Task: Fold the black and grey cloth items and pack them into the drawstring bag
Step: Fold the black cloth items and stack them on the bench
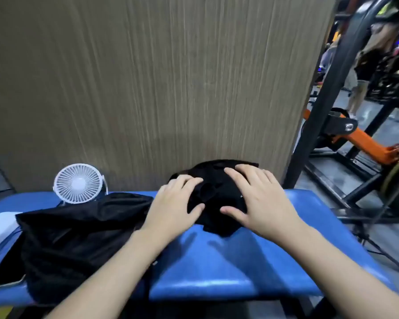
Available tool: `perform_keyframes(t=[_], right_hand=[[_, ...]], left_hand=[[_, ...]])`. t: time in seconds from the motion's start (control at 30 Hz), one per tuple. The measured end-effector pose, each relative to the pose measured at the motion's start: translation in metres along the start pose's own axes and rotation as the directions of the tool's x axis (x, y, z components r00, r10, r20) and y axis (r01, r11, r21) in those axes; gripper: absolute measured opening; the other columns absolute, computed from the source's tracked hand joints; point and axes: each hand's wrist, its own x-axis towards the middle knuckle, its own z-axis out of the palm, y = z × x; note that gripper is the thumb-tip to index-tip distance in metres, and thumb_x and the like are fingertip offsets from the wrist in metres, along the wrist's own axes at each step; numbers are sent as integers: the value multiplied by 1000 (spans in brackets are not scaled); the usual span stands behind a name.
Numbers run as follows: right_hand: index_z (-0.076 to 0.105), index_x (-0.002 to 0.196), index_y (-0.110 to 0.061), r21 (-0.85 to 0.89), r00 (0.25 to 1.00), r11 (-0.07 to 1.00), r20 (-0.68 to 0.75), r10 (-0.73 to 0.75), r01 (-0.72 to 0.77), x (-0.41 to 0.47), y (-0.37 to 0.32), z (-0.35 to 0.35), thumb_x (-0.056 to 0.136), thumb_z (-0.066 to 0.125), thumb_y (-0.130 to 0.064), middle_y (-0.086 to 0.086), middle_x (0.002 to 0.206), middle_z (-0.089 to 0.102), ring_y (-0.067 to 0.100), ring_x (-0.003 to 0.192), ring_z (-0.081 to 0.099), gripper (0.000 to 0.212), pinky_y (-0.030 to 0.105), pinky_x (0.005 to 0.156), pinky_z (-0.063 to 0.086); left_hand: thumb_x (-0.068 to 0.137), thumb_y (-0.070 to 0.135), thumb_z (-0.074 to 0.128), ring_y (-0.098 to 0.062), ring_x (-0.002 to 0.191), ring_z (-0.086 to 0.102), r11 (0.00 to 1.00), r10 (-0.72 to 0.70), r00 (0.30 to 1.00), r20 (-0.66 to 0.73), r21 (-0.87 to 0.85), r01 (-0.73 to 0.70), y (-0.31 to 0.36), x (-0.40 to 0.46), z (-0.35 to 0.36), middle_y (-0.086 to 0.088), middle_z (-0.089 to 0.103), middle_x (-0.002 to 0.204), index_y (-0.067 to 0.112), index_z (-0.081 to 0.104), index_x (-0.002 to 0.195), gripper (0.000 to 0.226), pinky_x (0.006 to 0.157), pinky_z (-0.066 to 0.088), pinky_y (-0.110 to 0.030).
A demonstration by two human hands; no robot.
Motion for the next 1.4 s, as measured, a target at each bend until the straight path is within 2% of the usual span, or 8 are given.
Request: perform_keyframes(t=[0.43, 0.77, 0.83, 0.93, 1.03, 1.1, 1.27, 1.4], right_hand=[[53, 135, -22, 209, 975, 952, 49, 217, -222, -5, 39, 114, 85, 67, -49, -2, 133, 53, 23, 120, 53, 59, 39, 99, 44], [60, 122, -23, 422, 958, 868, 5, 288, -264, -21, 18, 110, 91, 67, -27, -9, 117, 58, 15, 104, 53, 32, 32, 89, 40], [61, 120, -25, 574, 933, 751, 62, 356, -325, -19, 9, 102, 92, 67, -23, -10, 110, 62, 12, 95, 57, 28, 30, 87, 44], [60, 117, -21, 813, 824, 278, 372, 426, -511, -15, -16, 88, 98, 61, -26, 0, 95, 70, 16, 73, 63, 20, 27, 67, 48], [61, 119, -12, 686, 660, -298, 725, 199, -664, -22, -46, 80, 102, 40, -50, 18, 106, 73, 36, 83, 72, 47, 34, 54, 49], [65, 118, -10, 558, 592, -463, 802, 86, -689, -32, -57, 78, 101, 35, -57, 20, 109, 74, 49, 100, 68, 58, 41, 62, 53], [62, 118, 1, 668, 591, -318, 744, 310, -673, -54, -59, 82, 101, 52, -9, 16, 87, 75, 34, 73, 73, 23, 37, 51, 55], [62, 113, -10, 729, 595, -211, 663, 454, -651, -60, -45, 80, 101, 52, -6, 15, 96, 74, 29, 62, 70, 17, 46, 55, 60]], left_hand=[[97, 52, 51, -12, 128, 40, 888, -370, 926, 68, -266, 374, -11, 55, 99, 14, 41, 139, 41, 54, 133, 38, 97, 41, -34], [90, 0, 50, -6, 106, 58, 712, -481, 874, 74, -549, 438, -15, 44, 95, 7, 63, 112, 24, 65, 111, 35, 90, 42, -18], [88, -2, 50, -1, 105, 59, 707, -463, 886, 13, -598, 378, -12, 35, 79, 8, 64, 109, 25, 67, 104, 36, 89, 39, -8], [86, -6, 52, 4, 101, 58, 691, -431, 901, -55, -662, 290, -4, 16, 50, 6, 65, 105, 21, 69, 98, 35, 85, 36, -2], [79, -10, 49, -1, 104, 58, 720, -310, 949, -60, -667, 193, 5, -12, 32, 7, 64, 103, 19, 68, 96, 39, 90, 37, -7], [73, -12, 46, -6, 105, 58, 761, -180, 984, 1, -634, 139, 12, -36, 31, 7, 61, 102, 17, 68, 95, 43, 92, 38, -11], [79, -3, 49, -6, 116, 43, 884, -17, 967, 253, -447, 132, 22, -84, 38, 16, 45, 113, 27, 61, 109, 43, 99, 36, -18], [84, 5, 54, -8, 111, 41, 931, -51, 950, 307, -329, 156, 15, -94, 42, 18, 38, 113, 29, 56, 116, 40, 89, 45, -29]])
